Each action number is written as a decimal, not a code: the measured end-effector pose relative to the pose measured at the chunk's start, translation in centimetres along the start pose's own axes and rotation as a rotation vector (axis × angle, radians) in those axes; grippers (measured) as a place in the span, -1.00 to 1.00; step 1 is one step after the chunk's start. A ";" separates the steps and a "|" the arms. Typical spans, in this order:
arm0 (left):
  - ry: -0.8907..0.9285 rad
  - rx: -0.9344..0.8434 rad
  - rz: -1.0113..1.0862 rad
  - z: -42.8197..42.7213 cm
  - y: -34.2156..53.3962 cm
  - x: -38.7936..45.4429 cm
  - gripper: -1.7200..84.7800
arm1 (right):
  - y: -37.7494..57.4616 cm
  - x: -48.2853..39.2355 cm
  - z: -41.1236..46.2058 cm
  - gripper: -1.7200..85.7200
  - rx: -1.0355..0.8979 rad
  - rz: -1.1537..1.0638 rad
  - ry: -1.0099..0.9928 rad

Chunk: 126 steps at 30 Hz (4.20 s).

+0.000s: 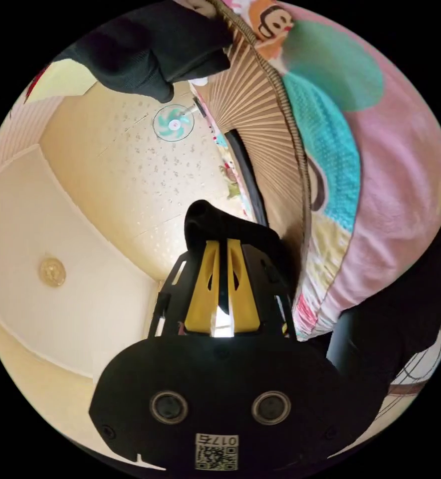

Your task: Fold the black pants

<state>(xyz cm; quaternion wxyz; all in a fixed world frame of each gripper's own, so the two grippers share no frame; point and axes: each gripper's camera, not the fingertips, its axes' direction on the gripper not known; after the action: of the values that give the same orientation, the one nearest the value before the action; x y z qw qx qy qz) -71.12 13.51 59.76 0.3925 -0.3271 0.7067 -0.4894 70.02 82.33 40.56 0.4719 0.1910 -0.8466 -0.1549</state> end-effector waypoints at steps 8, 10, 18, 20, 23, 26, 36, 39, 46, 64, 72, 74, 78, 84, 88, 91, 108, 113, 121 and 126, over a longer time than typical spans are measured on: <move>0.054 0.022 -0.018 0.8 0.2 -0.9 -0.65 | 3.3 4.2 -4.2 -0.89 0.415 0.174 0.084; 0.049 0.023 -0.019 0.8 0.2 -1.0 -0.66 | 4.6 4.2 -4.6 -0.89 0.447 0.160 0.114; 0.075 -0.001 -0.029 1.1 0.8 -2.5 -0.86 | 7.0 3.6 -3.9 -0.86 0.406 -0.032 0.168; 0.124 -0.023 0.003 0.5 2.1 -2.7 -0.86 | 7.3 3.3 -2.8 -0.84 0.347 -0.058 0.276; 0.240 -0.042 0.041 -0.5 4.1 -2.8 -0.87 | 7.6 3.2 -0.7 -0.85 0.243 -0.115 0.397; 0.345 -0.042 0.103 -2.6 5.4 -2.1 -0.87 | 8.5 2.9 -0.4 -0.88 0.226 -0.191 0.305; 0.420 -0.193 0.257 -9.0 9.7 -0.7 -0.93 | 15.0 -1.5 -3.7 -0.90 0.160 -0.432 0.025; 0.484 -0.281 0.299 -10.0 13.8 -1.7 -0.95 | 18.3 -2.9 -6.5 -0.90 0.159 -0.514 0.079; 0.653 -0.265 0.153 -10.7 20.6 -5.5 -0.97 | 22.3 -3.4 -11.0 -0.90 0.251 -0.542 0.284; 0.277 0.328 0.273 0.9 7.7 6.2 -0.70 | -6.3 -8.4 28.5 -0.78 -0.060 -0.712 0.188; 0.230 0.166 0.291 -0.5 15.3 2.0 -0.66 | -8.5 9.0 19.2 -0.68 -0.009 -0.432 0.844; 0.205 0.039 0.201 0.8 15.9 0.6 -0.61 | -9.4 12.0 17.4 -0.67 0.033 -0.360 0.781; 0.182 -0.004 0.054 2.6 14.6 -1.9 -0.54 | -12.4 15.6 18.4 -0.72 0.097 -0.283 0.733; 0.233 -0.076 -0.009 6.5 10.3 -2.9 -0.58 | -15.5 16.2 21.2 -0.85 0.079 -0.202 0.813; 0.287 -0.092 -0.046 6.4 8.8 -3.8 -0.57 | -12.8 14.0 17.1 -0.88 0.076 -0.317 1.013; 0.303 -0.078 -0.056 5.3 8.1 -4.6 -0.58 | -9.0 14.7 8.4 -0.89 0.182 -0.299 0.966; 0.365 -0.161 0.169 5.2 -5.8 1.1 -0.89 | 4.8 21.9 -6.9 -0.88 0.129 -0.448 0.819; 0.352 0.106 0.339 -4.4 -8.4 1.5 -0.97 | 5.0 24.4 -3.7 -0.88 0.016 -0.514 0.868; 0.098 -0.140 0.203 1.3 -7.2 -2.9 -0.50 | 7.5 30.3 6.5 -0.83 -0.276 -0.733 1.094; 0.487 -0.219 -0.036 8.3 -7.3 -6.8 -0.64 | 9.4 33.4 12.2 -0.88 -0.419 -0.835 1.082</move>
<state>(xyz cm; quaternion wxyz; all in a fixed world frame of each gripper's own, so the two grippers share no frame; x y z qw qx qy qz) -60.01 13.42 66.54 0.1645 -0.2528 0.8232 -0.4810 41.82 75.95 63.25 0.7538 0.4545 -0.3024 -0.3657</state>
